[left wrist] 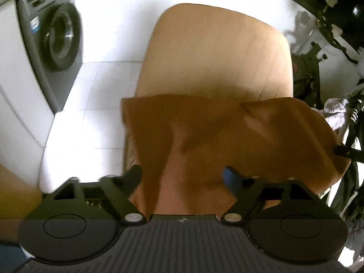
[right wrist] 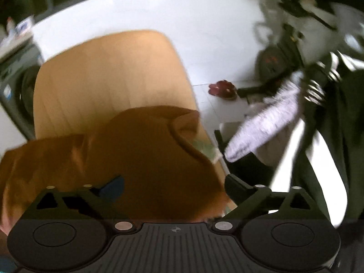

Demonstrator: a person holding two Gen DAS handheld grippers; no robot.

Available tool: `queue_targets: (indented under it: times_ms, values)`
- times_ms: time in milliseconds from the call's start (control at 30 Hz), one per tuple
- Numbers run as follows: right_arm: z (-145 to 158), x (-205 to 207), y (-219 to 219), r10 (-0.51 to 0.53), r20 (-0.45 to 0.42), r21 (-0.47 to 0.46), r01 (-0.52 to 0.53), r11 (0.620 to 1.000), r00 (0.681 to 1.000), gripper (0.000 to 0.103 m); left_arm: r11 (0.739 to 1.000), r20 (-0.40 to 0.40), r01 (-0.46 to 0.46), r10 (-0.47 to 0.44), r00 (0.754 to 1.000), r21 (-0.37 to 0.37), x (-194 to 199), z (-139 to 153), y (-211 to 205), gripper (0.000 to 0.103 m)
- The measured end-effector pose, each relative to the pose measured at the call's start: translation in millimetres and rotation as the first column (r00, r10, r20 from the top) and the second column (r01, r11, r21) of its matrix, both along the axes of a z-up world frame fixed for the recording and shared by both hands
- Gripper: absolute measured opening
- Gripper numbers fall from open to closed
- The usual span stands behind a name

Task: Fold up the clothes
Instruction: 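Open both grippers and smooth the garment flat on the stack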

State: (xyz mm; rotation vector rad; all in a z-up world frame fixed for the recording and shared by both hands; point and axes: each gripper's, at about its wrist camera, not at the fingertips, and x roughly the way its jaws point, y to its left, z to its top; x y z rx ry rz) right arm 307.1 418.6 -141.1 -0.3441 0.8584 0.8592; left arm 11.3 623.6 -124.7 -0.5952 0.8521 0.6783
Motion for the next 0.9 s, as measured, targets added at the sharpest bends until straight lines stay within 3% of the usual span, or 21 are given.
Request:
queue_targets:
  times_ms: [167,267,400,567,900]
  values:
    - [-33,-8,30,0.058,0.058,-0.140,-0.049,0.989,0.997,0.102,1.000,-0.082,0.006,-0.008,0.997,-0.023,29,-33,3,0.090]
    - [-49,-4,34,0.056,0.030,-0.161,-0.051,0.986,0.998,0.102,1.000,-0.119,0.009,-0.013,0.993,-0.030,38,-53,-1,0.102]
    - [-66,0,32,0.050,-0.016,-0.168,-0.052,0.984,0.999,0.102,0.999,-0.193,0.038,-0.034,0.981,0.018,48,-70,-14,0.103]
    - [-76,4,28,0.048,-0.061,-0.158,-0.057,0.986,0.997,0.102,1.000,-0.190,0.002,0.001,0.982,0.013,49,-78,-8,0.103]
    - [-80,7,31,0.055,-0.105,-0.176,-0.073,0.982,0.993,0.102,1.000,-0.205,0.021,-0.019,0.979,0.007,48,-74,-15,0.103]
